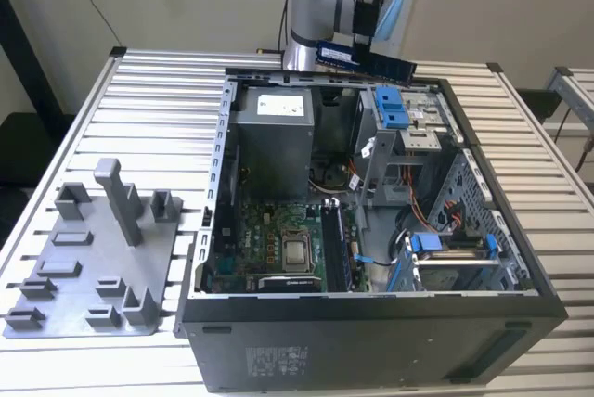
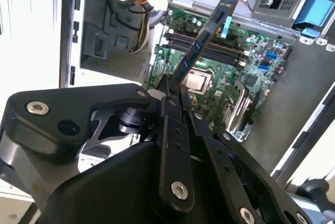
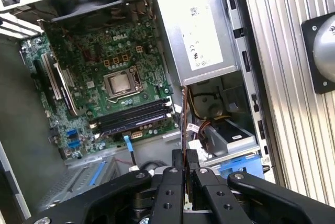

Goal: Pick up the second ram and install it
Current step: 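Insert the second ram into the second slot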

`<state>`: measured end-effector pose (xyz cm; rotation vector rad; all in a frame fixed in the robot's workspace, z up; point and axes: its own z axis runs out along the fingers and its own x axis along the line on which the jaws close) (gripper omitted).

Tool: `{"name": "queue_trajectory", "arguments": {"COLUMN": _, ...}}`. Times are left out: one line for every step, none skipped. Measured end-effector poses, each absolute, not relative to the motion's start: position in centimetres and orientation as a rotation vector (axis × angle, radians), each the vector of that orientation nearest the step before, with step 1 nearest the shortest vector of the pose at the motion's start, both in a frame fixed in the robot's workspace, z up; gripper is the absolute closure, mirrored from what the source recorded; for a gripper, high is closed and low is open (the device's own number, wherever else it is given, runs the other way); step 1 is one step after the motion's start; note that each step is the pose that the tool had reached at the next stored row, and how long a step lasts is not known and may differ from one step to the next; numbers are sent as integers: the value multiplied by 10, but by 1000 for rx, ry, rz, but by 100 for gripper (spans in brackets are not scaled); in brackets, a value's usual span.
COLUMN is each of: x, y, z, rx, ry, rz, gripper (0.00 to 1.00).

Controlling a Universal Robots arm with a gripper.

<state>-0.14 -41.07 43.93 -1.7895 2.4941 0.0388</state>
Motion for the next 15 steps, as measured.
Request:
{"name": "queue_trajectory", "arguments": {"x": -1, "y": -411, "z": 439, "rx": -1775, "ry": 2505, "rz": 38, "gripper": 86}}
{"name": "queue_trajectory", "arguments": {"x": -1, "y": -411, "z": 439, "rx": -1758, "ry": 2516, "rz": 37, "gripper": 86}}
{"name": "queue_trajectory", "arguments": {"x": -1, "y": -411, "z": 439, "rx": -1745, "ry": 2525, "rz": 37, "gripper": 86}}
{"name": "queue_trajectory", "arguments": {"x": -1, "y": -411, "z": 438, "rx": -1730, "ry": 2536, "rz": 36, "gripper": 86}}
{"name": "queue_trajectory", "arguments": {"x": -1, "y": -411, "z": 438, "rx": -1716, "ry": 2545, "rz": 35, "gripper": 86}}
{"name": "queue_trajectory", "arguments": {"x": -1, "y": -411, "z": 437, "rx": -1701, "ry": 2554, "rz": 35, "gripper": 86}}
{"name": "queue_trajectory", "arguments": {"x": -1, "y": -410, "z": 437, "rx": -1687, "ry": 2563, "rz": 34, "gripper": 86}}
{"name": "queue_trajectory", "arguments": {"x": -1, "y": -410, "z": 436, "rx": -1674, "ry": 2572, "rz": 34, "gripper": 86}}
{"name": "queue_trajectory", "arguments": {"x": -1, "y": -410, "z": 436, "rx": -1663, "ry": 2579, "rz": 33, "gripper": 86}}
{"name": "queue_trajectory", "arguments": {"x": -1, "y": -410, "z": 436, "rx": -1652, "ry": 2586, "rz": 33, "gripper": 86}}
{"name": "queue_trajectory", "arguments": {"x": -1, "y": -410, "z": 436, "rx": -1642, "ry": 2592, "rz": 32, "gripper": 86}}
{"name": "queue_trajectory", "arguments": {"x": -1, "y": -410, "z": 436, "rx": -1633, "ry": 2598, "rz": 32, "gripper": 86}}
{"name": "queue_trajectory", "arguments": {"x": -1, "y": -410, "z": 436, "rx": -1625, "ry": 2603, "rz": 31, "gripper": 86}}
{"name": "queue_trajectory", "arguments": {"x": -1, "y": -410, "z": 436, "rx": -1617, "ry": 2609, "rz": 29, "gripper": 86}}
{"name": "queue_trajectory", "arguments": {"x": -1, "y": -410, "z": 435, "rx": -1607, "ry": 2615, "rz": 29, "gripper": 86}}
